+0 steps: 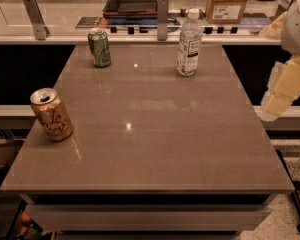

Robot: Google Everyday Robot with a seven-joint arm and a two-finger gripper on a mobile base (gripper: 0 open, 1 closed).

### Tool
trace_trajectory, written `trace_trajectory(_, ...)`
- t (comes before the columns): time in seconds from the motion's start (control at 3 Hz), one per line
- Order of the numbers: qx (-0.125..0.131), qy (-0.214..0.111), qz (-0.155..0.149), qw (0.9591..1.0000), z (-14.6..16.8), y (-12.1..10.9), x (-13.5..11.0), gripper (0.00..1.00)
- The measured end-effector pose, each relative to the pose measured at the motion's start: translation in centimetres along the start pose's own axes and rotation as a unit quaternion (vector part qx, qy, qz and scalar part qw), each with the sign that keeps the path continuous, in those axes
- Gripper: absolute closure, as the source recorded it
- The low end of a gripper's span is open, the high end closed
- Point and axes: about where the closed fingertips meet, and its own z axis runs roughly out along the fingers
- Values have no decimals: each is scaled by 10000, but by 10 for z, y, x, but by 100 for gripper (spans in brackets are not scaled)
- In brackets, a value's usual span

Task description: Move blue plastic bottle near orange can

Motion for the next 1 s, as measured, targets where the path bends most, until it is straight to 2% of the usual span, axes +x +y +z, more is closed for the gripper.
trace_trajectory(0.33,201,-422,172,9988,13,-36,-2,0)
trace_trajectory(0.67,503,-962,475,9930,29,-68,-8,0)
trace_trajectory(1.0,813,-1502,833,9818,47,-94,-18,0)
